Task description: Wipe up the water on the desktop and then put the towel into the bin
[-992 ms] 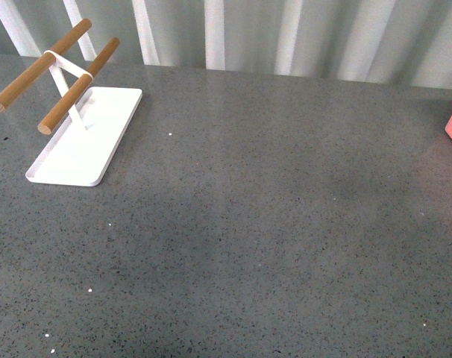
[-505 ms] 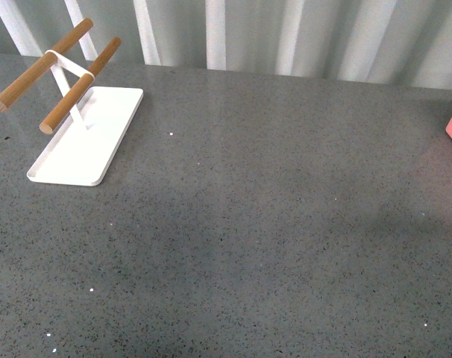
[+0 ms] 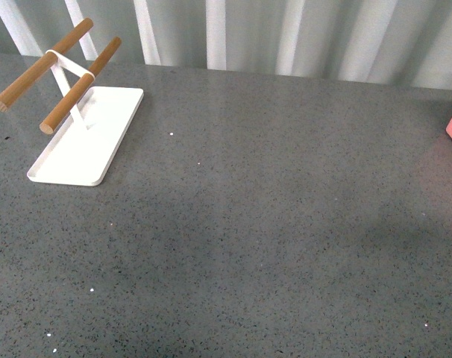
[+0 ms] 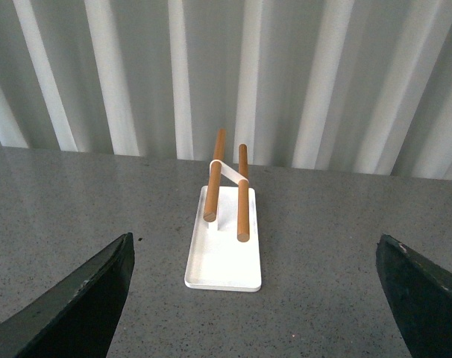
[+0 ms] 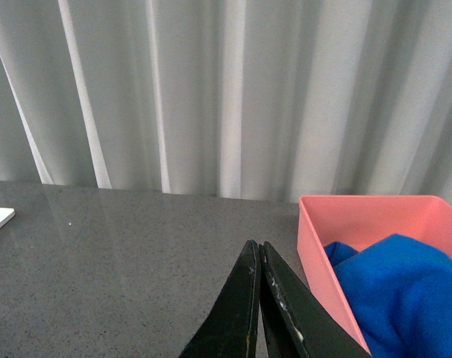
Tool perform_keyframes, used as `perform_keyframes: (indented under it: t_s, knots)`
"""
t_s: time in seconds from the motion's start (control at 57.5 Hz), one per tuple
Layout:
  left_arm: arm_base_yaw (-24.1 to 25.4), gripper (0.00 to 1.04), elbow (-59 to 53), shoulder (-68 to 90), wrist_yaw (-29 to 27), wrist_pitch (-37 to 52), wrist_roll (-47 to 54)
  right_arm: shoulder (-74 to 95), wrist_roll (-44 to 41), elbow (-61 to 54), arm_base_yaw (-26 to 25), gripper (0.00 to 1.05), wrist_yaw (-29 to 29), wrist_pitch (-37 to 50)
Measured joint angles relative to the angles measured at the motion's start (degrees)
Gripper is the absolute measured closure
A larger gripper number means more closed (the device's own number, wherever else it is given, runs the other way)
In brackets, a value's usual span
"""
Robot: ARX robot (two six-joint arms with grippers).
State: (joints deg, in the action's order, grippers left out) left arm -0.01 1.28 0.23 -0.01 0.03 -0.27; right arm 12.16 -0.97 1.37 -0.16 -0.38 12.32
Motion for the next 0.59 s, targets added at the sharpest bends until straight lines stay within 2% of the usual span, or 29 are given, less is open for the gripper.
perform_keyframes:
  t_s: [0.174, 0.261, 0.296, 0.539, 0.557, 0.592]
  knots:
    - [0.0, 0.07, 0.0, 0.0, 0.0, 0.0, 0.0, -2.1, 0.1, 0.0, 0.0, 1.02, 0.1, -2.0]
    - [0.0, 0.07, 0.0, 0.0, 0.0, 0.0, 0.0, -8.8, 0.2, 0.0, 0.0, 1.02, 0.1, -10.9]
    - [0.0, 0.07, 0.0, 0.0, 0.0, 0.0, 0.0, -10.3, 0.3, 0.0, 0.0, 1.02, 0.2, -11.9]
    - [0.0, 0.07, 0.0, 0.0, 0.0, 0.0, 0.0, -11.9, 0.4, 0.0, 0.0, 1.02, 0.2, -12.3]
    - [0.0, 0.07, 0.0, 0.0, 0.0, 0.0, 0.0, -11.9, 0.3, 0.0, 0.0, 1.01, 0.2, -12.3]
    - [0.0, 0.07, 0.0, 0.0, 0.0, 0.0, 0.0, -11.9, 0.3, 0.0, 0.0, 0.93, 0.2, -12.3]
